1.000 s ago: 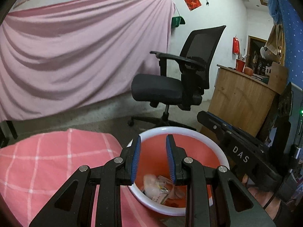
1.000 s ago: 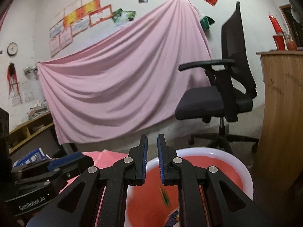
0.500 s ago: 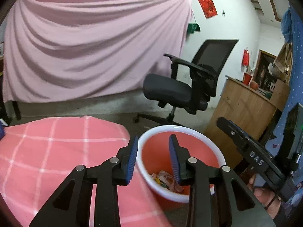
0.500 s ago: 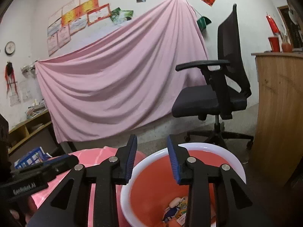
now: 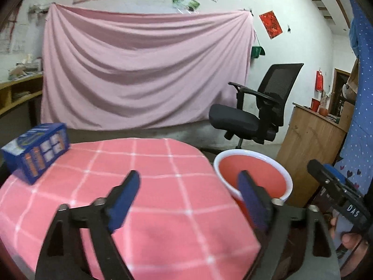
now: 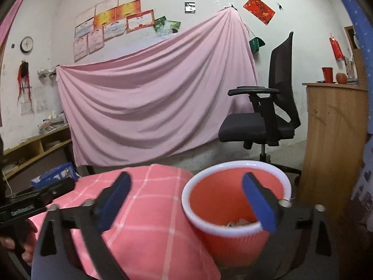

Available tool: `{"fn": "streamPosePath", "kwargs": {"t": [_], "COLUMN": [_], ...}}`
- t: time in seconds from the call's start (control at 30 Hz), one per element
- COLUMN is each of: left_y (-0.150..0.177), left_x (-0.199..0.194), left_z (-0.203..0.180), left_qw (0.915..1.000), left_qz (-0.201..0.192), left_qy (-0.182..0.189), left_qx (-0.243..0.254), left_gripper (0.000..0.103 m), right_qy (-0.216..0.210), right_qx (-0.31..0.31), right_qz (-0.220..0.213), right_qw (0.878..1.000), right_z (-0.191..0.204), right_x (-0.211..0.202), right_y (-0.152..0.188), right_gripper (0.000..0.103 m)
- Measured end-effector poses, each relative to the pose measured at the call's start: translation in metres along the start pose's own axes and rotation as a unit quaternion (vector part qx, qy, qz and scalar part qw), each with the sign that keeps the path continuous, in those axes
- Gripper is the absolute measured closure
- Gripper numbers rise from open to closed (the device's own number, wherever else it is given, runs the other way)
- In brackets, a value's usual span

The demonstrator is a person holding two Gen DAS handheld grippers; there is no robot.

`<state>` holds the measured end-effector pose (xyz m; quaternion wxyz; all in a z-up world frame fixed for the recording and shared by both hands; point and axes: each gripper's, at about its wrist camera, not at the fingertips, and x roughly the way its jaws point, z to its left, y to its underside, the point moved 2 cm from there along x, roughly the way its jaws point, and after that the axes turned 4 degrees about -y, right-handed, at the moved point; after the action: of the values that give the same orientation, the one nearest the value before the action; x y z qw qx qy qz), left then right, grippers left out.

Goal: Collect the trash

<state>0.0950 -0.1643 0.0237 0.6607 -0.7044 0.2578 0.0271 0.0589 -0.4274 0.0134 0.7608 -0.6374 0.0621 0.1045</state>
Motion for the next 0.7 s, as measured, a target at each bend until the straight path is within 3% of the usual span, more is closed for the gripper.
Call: {"fn": "streamPosePath", "kwargs": {"t": [0.1,0.37,0.7], "left_y": [0.013,0.035,0.044], "left_x": [-0.022,-0.044,-0.045], "left_z": [0.006,0.011,0.014], "left_qw": [0.9997,0.9989,0.9987], "left_qz": [-0.018,-0.038,-0.036], "left_qy": [-0.013,-0.026,-0.036], "left_qx": [0.001,0.005,-0.001], "left_gripper": [0.005,0.005,0.005], "right_qy": [0.004,0.018,0.024], "right_qx": [-0.002,-0.027,-0.036], "right_qz": [-0.005,-0.040,-0.043], "right_qw": [1.000,0.999,0.998], "right_z": [0.008,0.019,0.020], "right_x": [-0.016,-0.048,-0.047], "right_y": [0.008,0.027,0.034], "right_gripper": [0.000,0.000,0.000]}}
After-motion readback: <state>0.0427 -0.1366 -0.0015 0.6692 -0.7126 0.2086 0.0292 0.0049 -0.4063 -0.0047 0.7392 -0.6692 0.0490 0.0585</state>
